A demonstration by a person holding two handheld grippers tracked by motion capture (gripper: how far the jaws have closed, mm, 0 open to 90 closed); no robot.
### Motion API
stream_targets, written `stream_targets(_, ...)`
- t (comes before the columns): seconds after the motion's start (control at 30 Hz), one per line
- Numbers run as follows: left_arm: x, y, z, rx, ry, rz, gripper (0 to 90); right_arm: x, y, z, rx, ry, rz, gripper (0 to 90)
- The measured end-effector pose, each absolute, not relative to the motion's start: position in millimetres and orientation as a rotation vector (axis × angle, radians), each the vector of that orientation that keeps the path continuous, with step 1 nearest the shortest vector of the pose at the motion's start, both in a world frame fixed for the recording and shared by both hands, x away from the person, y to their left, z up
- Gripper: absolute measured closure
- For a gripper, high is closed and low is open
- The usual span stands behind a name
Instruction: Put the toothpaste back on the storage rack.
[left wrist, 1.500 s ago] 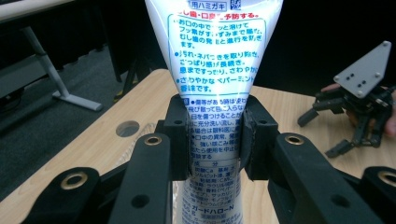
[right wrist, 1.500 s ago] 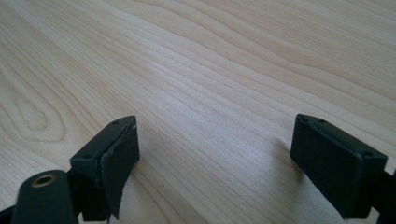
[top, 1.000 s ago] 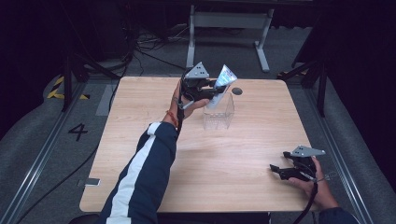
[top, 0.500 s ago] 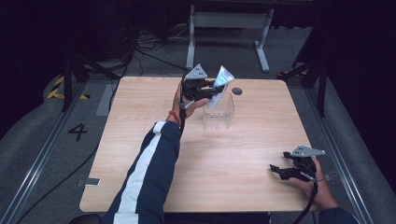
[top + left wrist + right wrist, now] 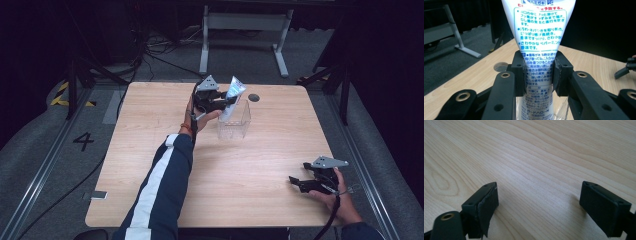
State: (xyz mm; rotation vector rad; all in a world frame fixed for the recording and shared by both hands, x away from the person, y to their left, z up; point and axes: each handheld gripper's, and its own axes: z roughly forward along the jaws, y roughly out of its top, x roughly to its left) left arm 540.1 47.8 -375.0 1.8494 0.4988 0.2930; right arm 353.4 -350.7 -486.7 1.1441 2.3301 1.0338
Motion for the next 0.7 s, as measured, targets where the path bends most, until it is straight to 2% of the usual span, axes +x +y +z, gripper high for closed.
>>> stream_targets(0.7, 533.1, 34.0, -400.5, 2.013, 0.501, 0.315, 66.7, 353.3, -350.7, -486.7, 1.145, 2.330, 1.034, 15.7)
